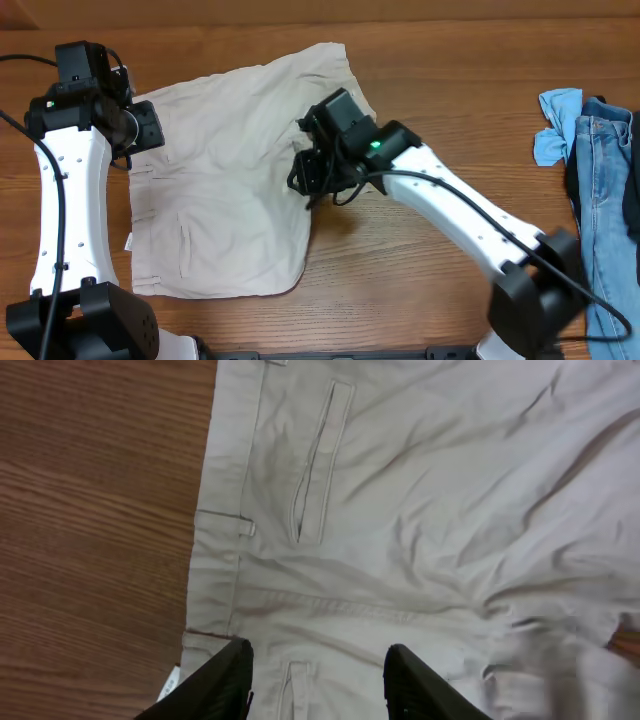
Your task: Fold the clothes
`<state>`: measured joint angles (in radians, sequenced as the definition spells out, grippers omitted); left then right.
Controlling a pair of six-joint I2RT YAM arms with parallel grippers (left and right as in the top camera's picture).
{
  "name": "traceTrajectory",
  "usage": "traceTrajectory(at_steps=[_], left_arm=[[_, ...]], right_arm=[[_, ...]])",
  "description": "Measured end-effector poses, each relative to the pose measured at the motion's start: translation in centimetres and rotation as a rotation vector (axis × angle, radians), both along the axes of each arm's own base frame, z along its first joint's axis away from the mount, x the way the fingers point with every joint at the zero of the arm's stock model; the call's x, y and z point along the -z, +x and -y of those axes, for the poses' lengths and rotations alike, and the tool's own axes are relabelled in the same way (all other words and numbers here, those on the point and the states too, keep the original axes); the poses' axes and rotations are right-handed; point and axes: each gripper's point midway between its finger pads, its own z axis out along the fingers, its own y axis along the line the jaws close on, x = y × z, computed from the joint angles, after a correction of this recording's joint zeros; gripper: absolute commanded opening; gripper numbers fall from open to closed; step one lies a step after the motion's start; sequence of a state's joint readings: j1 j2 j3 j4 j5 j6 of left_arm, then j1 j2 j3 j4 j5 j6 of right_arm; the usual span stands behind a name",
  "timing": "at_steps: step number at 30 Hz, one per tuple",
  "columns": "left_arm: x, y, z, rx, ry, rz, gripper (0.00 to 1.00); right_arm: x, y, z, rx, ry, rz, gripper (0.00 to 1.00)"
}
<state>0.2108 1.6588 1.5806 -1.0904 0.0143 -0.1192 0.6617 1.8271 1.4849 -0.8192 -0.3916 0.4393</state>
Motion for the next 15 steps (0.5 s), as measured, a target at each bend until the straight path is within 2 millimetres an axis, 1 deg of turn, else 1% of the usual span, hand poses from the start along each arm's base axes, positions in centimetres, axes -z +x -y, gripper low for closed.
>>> traceTrajectory(at_steps=[1, 3, 5, 8, 9, 10, 11, 12, 13, 15], left_arm=[[0.0, -0.1, 0.1, 0.001, -0.001, -0.004, 0.46], [0.1, -0.1, 0.2, 0.005, 0.0, -0.007, 0.46], [0.1, -0.1, 0.4, 0.016, 0.001, -0.01, 0.46], [0.1, 0.0, 1.1, 0.044, 0.005, -0.011, 0.46], [0.1, 0.0, 1.1, 0.047, 0.006, -0.011, 0.46], [0.1, 0.0, 1.4, 0.056, 0.006, -0.011, 0.46], [0.1, 0.0, 1.5, 0.059, 0.007, -0.012, 0.46], [0.1, 0.1, 1.6, 0.064, 0.008, -0.011, 0.46], [0.1, 0.1, 1.6, 0.065, 0.008, -0.011, 0.45], [0.1, 0.1, 1.9, 0.072, 0.008, -0.011, 0.45]], right_arm=[[1.1, 0.2, 0.0, -0.008, -0.018, -0.004, 0.73], [2.9, 0.3, 0.5, -0.019, -0.073, -0.016, 0.74], [3.8, 0.2, 1.4, -0.014, -0.129, -0.02, 0.75], [4.7, -0.6, 3.3, -0.016, -0.223, -0.04, 0.75], [4.9, -1.2, 3.9, -0.019, -0.253, -0.063, 0.59], [5.2, -1.8, 4.6, -0.02, -0.284, -0.09, 0.45], [5.2, -1.9, 4.7, -0.023, -0.291, -0.092, 0.32], [5.3, -2.0, 4.8, -0.026, -0.293, -0.094, 0.23], [5.3, -2.0, 4.8, -0.025, -0.293, -0.096, 0.17], [5.1, -1.9, 4.3, -0.027, -0.273, -0.089, 0.1]])
